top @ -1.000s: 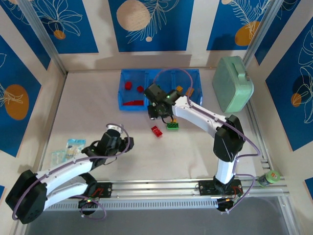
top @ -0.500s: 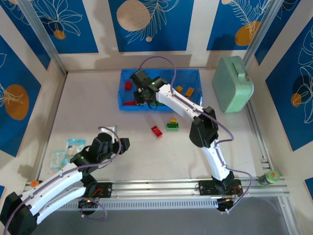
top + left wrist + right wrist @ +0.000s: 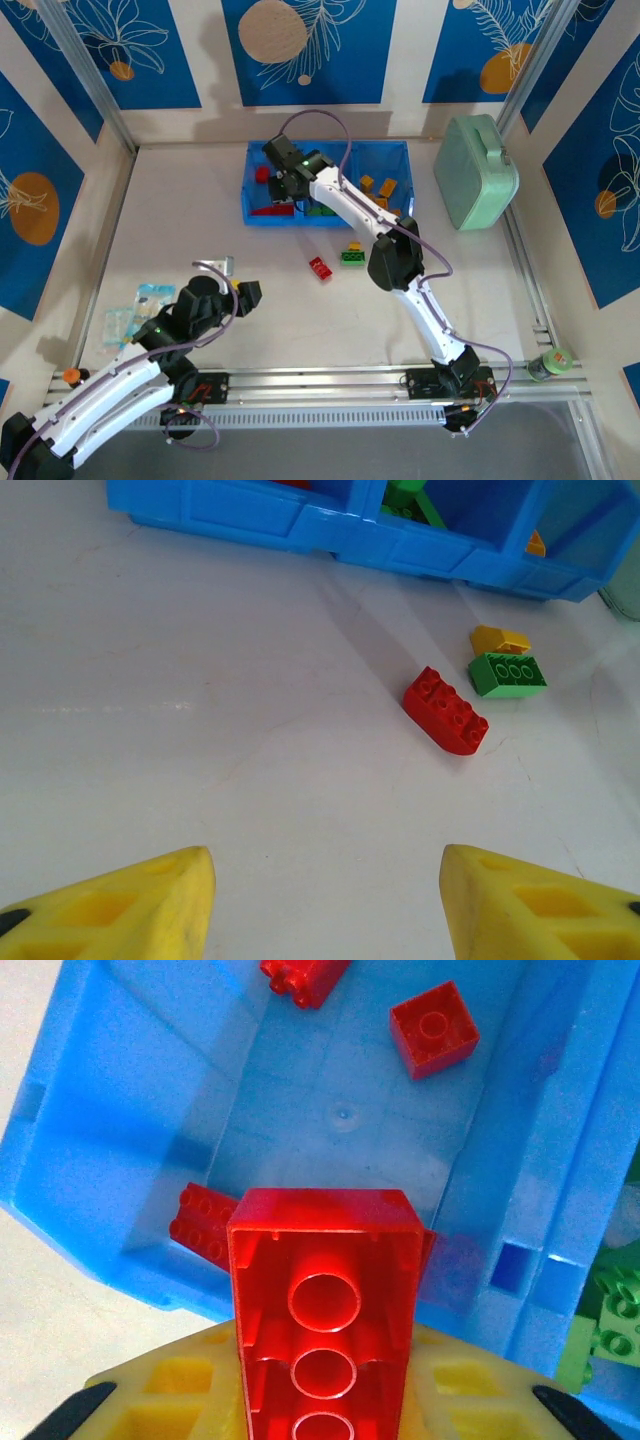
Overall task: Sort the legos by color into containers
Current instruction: Place the lego in the container.
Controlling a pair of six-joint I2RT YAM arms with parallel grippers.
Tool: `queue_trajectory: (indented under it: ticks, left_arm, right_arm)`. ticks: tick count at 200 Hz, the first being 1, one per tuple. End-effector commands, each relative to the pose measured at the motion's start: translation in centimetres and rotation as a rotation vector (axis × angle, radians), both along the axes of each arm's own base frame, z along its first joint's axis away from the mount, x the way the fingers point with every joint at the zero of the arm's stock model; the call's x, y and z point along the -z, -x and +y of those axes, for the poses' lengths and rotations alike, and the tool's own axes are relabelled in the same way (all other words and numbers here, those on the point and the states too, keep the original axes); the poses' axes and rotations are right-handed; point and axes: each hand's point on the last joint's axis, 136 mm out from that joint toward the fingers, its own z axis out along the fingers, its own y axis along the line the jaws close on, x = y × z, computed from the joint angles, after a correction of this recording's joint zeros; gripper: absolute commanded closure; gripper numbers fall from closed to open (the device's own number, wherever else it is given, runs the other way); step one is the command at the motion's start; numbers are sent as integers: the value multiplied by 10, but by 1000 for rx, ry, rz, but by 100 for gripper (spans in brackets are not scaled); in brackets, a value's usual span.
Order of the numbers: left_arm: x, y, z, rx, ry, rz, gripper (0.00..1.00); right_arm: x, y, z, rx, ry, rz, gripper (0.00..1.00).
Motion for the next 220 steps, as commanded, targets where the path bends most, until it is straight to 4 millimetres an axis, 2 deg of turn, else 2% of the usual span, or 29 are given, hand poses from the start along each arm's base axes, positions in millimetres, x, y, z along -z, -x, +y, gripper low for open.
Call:
queue_trajectory:
  ticks: [1,80,109,118,124,135,141,175,220]
  left_arm:
    - [-2,1,4,1,-27,-6,39]
    - [-1,1,4,0,-28,-3,39]
    - [-2,1,2,5,-24,-2,39]
    - [-1,0,3,5,-27,-3,39]
    - [-1,1,2,8,-28,-2,39]
    - [-1,1,2,16,-37,-2,39]
    - [-1,1,1,21,-42,-1,39]
    - [-1,-1,-7,70,-79,16,38]
    - [3,-13,-36,161,-68,43,31]
  right_arm:
    - [-6,-12,14,-27,-67,-28,69]
    - [5,-18,22,-31,-92,-17,68]
    - [4,-19,25,-35,-103,-22,65]
    - [2,-20,25,-36,-107,-27,60]
    - [-2,-21,26,-34,-111,-33,53]
    - [-10,-20,25,-32,-113,-44,34]
    - [-15,-20,24,-28,-116,-51,29]
    - [-60,-10,12,-7,-136,-89,27]
    - [-101,24,-26,26,-147,-155,27]
